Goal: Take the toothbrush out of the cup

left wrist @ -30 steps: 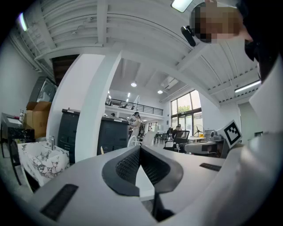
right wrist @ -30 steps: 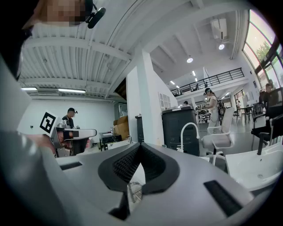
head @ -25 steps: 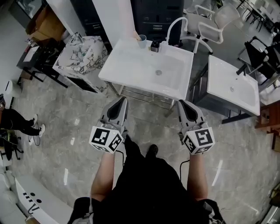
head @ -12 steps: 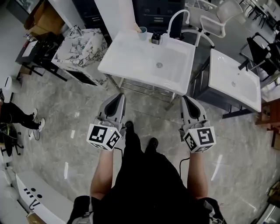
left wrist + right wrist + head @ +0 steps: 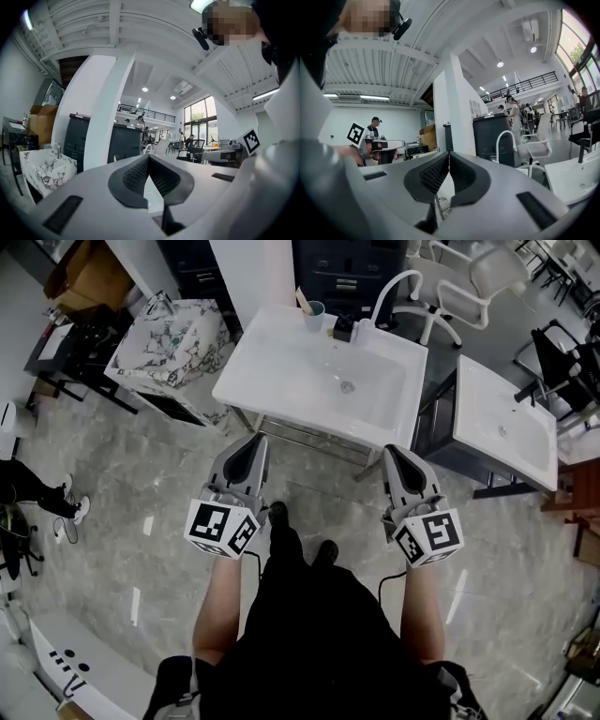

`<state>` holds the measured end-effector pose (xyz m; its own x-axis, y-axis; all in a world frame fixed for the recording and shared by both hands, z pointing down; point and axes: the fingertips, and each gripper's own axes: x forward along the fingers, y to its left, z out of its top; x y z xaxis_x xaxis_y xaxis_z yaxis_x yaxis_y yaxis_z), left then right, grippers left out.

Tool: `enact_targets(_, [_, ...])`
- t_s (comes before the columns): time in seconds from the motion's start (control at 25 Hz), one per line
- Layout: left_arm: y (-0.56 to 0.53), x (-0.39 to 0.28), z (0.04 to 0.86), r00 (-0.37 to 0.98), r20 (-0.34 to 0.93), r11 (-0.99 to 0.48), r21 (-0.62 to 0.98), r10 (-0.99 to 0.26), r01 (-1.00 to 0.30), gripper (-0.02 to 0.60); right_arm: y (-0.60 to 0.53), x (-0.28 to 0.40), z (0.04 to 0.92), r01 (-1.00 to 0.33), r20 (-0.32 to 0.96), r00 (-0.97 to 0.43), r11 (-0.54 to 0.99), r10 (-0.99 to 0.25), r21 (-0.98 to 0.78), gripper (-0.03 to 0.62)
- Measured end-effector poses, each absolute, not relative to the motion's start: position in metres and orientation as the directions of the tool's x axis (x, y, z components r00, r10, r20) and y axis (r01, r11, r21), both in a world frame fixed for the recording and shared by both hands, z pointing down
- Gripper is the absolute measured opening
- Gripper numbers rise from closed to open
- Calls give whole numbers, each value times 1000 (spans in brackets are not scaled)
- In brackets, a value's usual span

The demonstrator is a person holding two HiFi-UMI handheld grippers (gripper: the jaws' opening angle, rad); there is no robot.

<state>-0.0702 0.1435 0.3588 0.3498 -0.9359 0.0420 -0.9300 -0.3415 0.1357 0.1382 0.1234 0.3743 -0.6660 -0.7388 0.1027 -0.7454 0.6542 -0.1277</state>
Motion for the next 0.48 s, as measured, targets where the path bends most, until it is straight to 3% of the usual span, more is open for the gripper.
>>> enact_targets(0.48, [61, -131, 353, 478, 38, -469, 145, -877, -871, 15, 57, 60, 358, -789, 106, -614, 606, -782, -103, 32])
